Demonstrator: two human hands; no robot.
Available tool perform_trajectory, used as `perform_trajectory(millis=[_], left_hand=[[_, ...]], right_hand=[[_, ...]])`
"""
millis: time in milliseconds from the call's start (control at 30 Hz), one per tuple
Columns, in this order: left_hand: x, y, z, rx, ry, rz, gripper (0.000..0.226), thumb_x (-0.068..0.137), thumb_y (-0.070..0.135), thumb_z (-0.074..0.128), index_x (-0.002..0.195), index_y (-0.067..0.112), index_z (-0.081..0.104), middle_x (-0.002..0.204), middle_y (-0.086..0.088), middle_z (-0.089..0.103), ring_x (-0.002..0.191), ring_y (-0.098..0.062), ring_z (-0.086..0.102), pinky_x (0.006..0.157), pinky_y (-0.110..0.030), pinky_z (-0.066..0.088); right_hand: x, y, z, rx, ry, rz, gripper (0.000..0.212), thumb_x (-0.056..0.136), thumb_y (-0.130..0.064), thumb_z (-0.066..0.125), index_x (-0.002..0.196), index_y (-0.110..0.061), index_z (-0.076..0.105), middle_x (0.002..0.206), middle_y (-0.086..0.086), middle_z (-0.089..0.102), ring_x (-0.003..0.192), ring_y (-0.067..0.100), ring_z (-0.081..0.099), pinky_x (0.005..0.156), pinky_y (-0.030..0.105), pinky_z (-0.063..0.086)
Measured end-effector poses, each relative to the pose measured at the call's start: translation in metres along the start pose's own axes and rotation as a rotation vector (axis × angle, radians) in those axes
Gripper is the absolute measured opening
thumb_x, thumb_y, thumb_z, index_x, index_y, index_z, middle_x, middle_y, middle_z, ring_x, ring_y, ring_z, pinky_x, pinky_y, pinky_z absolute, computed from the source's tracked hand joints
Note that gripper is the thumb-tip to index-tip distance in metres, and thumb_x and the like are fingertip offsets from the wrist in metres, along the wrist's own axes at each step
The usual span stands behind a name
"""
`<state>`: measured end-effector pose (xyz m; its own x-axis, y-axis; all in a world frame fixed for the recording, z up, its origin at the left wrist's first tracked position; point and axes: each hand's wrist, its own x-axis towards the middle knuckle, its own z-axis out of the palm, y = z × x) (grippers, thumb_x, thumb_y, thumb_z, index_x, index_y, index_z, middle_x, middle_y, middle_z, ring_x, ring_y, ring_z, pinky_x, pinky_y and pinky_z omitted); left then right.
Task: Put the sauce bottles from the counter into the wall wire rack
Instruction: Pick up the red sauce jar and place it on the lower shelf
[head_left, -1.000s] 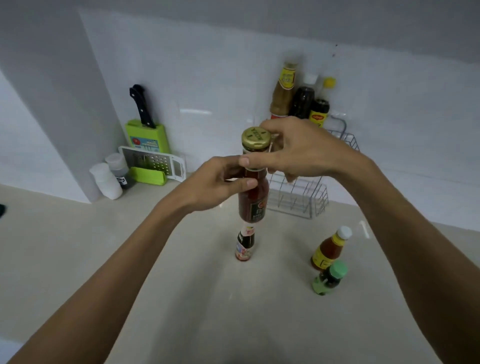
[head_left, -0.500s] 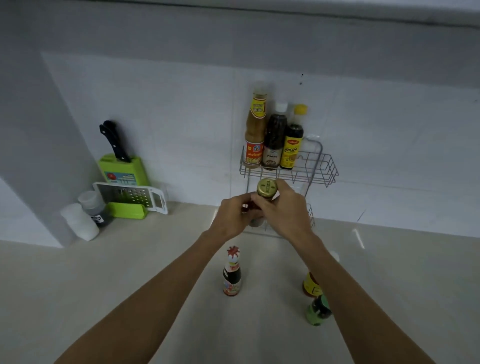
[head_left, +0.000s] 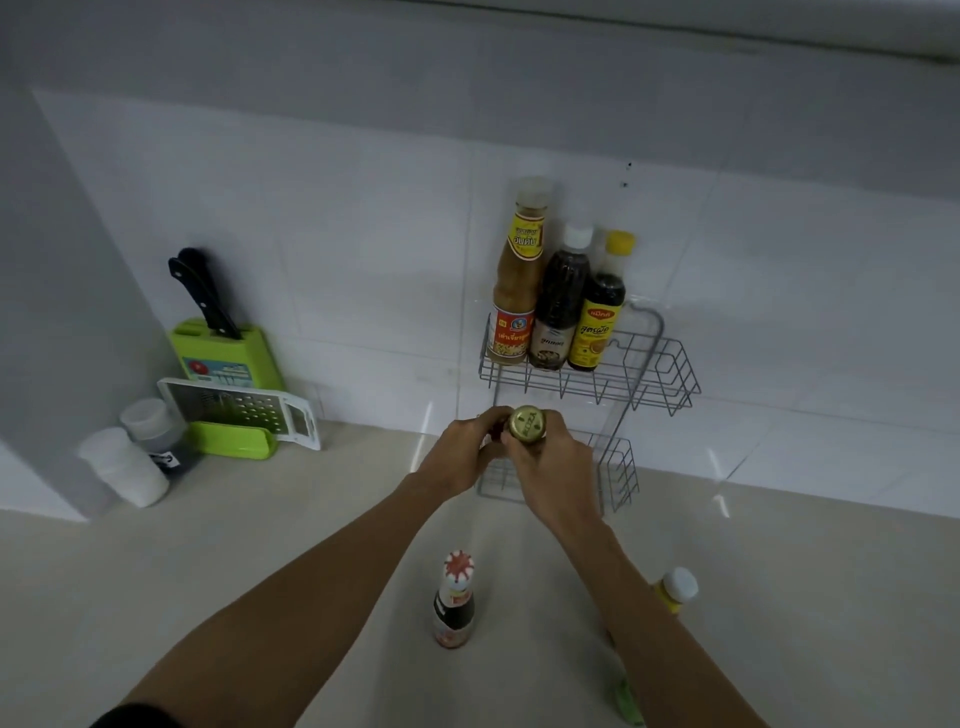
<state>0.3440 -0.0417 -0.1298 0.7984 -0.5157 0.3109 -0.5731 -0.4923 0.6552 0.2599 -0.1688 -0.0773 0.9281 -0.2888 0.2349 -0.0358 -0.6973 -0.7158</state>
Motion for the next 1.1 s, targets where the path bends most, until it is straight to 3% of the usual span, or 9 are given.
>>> perform_trajectory(millis=[100, 433, 533, 600, 700, 933, 1100], left_hand=[[0.008, -0.015, 0.008, -0.017, -0.049, -0.119, 0.038, 0.094, 0.014, 0.059, 0.131, 0.011, 0.054, 0.109, -0.01, 0.073, 0.094, -0.027, 0.069, 0.074, -0.019, 0.044], [0.034, -0.042, 0.013, -0.022, -0.06, -0.416, 0.034, 0.09, 0.02, 0.06, 0.123, 0.013, 0.059, 0.111, -0.009, 0.071, 0.102, -0.027, 0.066, 0.077, -0.023, 0.042], [0.038, -0.045, 0.013, -0.016, -0.062, -0.435, 0.035, 0.087, 0.024, 0.062, 0.12, 0.014, 0.06, 0.11, -0.007, 0.071, 0.099, -0.027, 0.067, 0.075, -0.023, 0.04], [0.04, -0.046, 0.014, -0.034, -0.038, -0.451, 0.038, 0.086, 0.026, 0.066, 0.122, 0.015, 0.061, 0.111, -0.007, 0.072, 0.099, -0.025, 0.067, 0.077, -0.023, 0.043], [0.043, -0.047, 0.018, -0.045, 0.009, -0.481, 0.04, 0.086, 0.026, 0.066, 0.124, 0.017, 0.061, 0.113, -0.008, 0.073, 0.103, -0.028, 0.069, 0.089, -0.035, 0.054], [0.045, -0.052, 0.021, -0.04, -0.009, -0.501, 0.043, 0.091, 0.022, 0.057, 0.134, 0.022, 0.054, 0.119, -0.011, 0.071, 0.107, -0.033, 0.067, 0.092, -0.042, 0.055], [0.045, -0.048, 0.019, -0.032, -0.019, -0.498, 0.043, 0.094, 0.019, 0.054, 0.136, 0.024, 0.052, 0.121, -0.009, 0.07, 0.107, -0.033, 0.067, 0.091, -0.041, 0.055]], right_hand=[[0.018, 0.008, 0.013, -0.019, -0.038, 0.024, 0.036, 0.089, -0.037, 0.067, 0.112, -0.01, 0.059, 0.093, 0.008, 0.073, 0.084, 0.026, 0.069, 0.07, 0.035, 0.056], [0.077, 0.015, 0.046, -0.028, -0.149, 0.11, 0.043, 0.089, -0.044, 0.065, 0.112, -0.008, 0.064, 0.103, 0.013, 0.072, 0.099, 0.03, 0.066, 0.082, 0.032, 0.05], [0.086, 0.01, 0.052, -0.053, -0.18, 0.119, 0.044, 0.092, -0.044, 0.06, 0.118, -0.008, 0.061, 0.11, 0.013, 0.07, 0.105, 0.031, 0.064, 0.085, 0.033, 0.048], [0.091, 0.01, 0.056, -0.102, -0.213, 0.135, 0.045, 0.094, -0.048, 0.054, 0.111, -0.008, 0.063, 0.107, 0.014, 0.07, 0.103, 0.032, 0.065, 0.084, 0.034, 0.049], [0.099, 0.013, 0.058, -0.166, -0.255, 0.14, 0.052, 0.092, -0.059, 0.048, 0.104, -0.012, 0.066, 0.102, 0.011, 0.071, 0.098, 0.031, 0.066, 0.081, 0.035, 0.051], [0.108, 0.008, 0.059, -0.098, -0.274, 0.166, 0.04, 0.098, -0.041, 0.051, 0.122, -0.011, 0.057, 0.121, 0.012, 0.065, 0.111, 0.029, 0.06, 0.083, 0.028, 0.04], [0.107, 0.007, 0.062, -0.029, -0.207, 0.21, 0.036, 0.096, -0.037, 0.056, 0.119, -0.01, 0.059, 0.118, 0.009, 0.066, 0.102, 0.02, 0.06, 0.076, 0.022, 0.035]])
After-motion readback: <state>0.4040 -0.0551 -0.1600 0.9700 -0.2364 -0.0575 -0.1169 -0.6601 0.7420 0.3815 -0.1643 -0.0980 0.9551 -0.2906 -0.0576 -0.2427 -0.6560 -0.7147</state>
